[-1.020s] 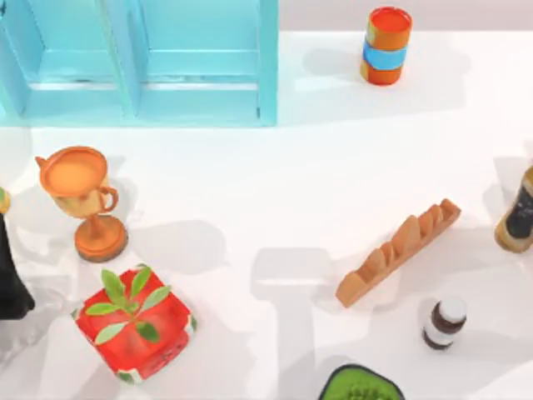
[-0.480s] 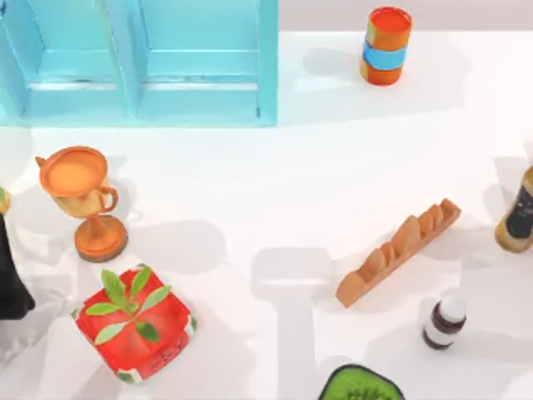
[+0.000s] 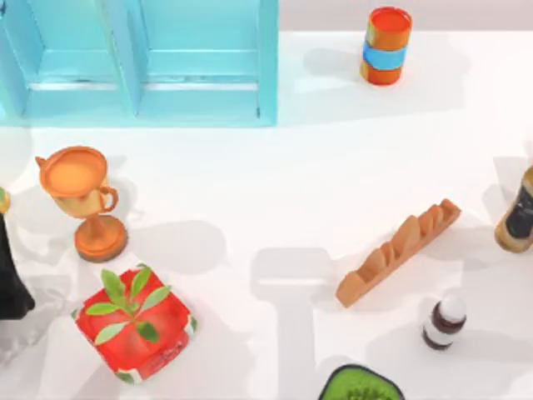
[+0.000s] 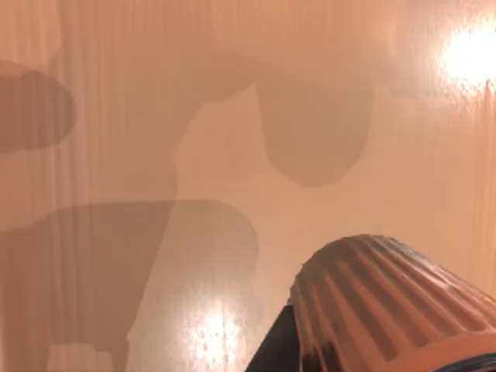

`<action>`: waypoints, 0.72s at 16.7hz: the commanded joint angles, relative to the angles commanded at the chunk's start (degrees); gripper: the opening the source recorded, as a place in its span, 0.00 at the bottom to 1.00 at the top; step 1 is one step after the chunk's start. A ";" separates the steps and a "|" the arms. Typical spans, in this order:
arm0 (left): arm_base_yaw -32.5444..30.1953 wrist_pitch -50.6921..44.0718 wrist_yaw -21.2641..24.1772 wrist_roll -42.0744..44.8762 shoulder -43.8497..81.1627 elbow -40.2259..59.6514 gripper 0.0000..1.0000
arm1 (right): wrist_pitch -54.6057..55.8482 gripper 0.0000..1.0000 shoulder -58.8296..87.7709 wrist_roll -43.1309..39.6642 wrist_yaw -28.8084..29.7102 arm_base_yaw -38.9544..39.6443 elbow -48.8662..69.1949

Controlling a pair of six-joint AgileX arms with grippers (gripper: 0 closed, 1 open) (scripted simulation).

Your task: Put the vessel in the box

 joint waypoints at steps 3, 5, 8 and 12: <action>0.00 0.00 0.00 0.00 0.00 0.00 1.00 | 0.00 0.53 0.00 0.00 0.00 0.00 0.00; 0.00 0.00 0.00 0.00 0.00 0.00 1.00 | 0.00 0.68 0.00 0.00 0.00 0.00 0.00; 0.00 0.00 0.00 0.00 0.00 0.00 1.00 | 0.00 0.90 0.00 0.00 0.00 0.00 0.00; 0.00 0.00 0.00 0.00 0.00 0.00 1.00 | 0.00 1.00 0.00 0.00 0.00 0.00 0.00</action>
